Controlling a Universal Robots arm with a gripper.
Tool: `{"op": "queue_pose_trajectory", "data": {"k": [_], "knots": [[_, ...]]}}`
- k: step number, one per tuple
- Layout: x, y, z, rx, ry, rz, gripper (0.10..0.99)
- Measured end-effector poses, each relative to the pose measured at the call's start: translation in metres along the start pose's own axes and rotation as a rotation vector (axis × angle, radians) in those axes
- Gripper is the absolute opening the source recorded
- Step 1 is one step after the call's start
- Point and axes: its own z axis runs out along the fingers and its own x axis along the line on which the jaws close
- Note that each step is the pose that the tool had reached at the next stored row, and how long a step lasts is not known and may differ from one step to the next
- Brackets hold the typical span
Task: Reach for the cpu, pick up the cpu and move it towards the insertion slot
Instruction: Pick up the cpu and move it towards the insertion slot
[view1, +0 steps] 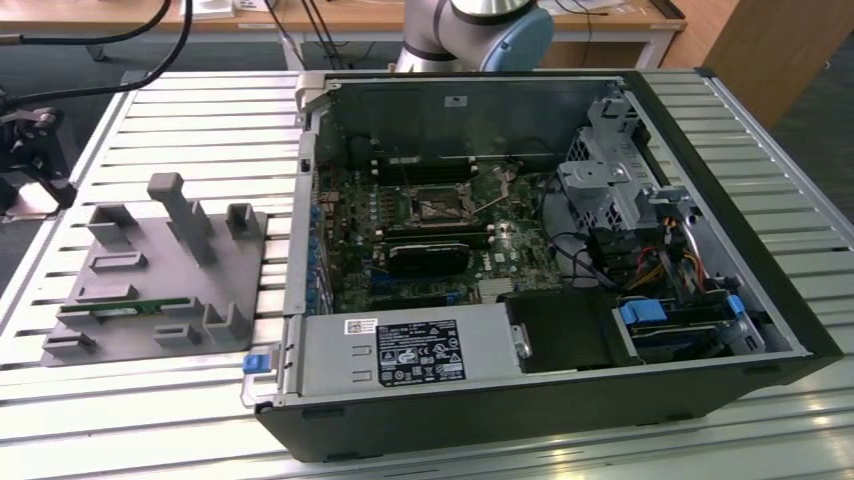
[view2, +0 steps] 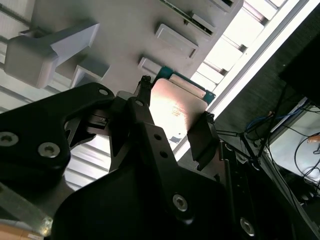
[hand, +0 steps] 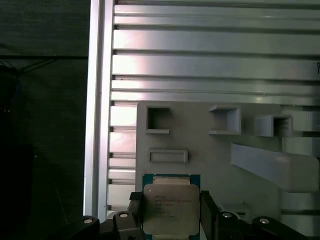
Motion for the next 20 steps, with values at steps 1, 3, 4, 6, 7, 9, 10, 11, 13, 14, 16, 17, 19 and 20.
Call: {"op": "queue_pose_trajectory", "data": {"k": [1,3,4,6,7,9,10,11,13,14,16,17,19,20], "knots": [[0.0000,0.0001,-0.0017,0.000,0.0000,0.000,0.541],[0.0000,0.0002,-0.0049,0.000,0.0000,0.000,0.541],[0.0000,0.0003,-0.0062,0.000,-0.0001,0.000,0.541],[0.0000,0.0004,-0.0087,0.000,-0.0001,0.000,0.541],[0.0000,0.0004,-0.0095,0.000,-0.0001,0.000,0.541],[0.0001,0.0005,-0.0107,0.000,-0.0001,0.000,0.541],[0.0001,0.0006,-0.0115,0.000,0.0000,0.000,0.541],[0.0001,0.0006,-0.0122,0.000,0.0000,0.000,0.541],[0.0001,0.0008,-0.0139,0.000,0.0000,0.000,0.541],[0.0001,0.0009,-0.0150,0.000,-0.0001,0.000,0.541],[0.0001,0.0010,-0.0175,0.000,-0.0001,0.000,0.541],[0.0001,0.0010,-0.0187,0.000,0.0000,0.000,0.541],[0.0001,0.0011,-0.0206,0.000,-0.0001,0.000,0.541],[0.0001,0.0011,-0.0215,0.000,-0.0001,0.000,0.541]]}}
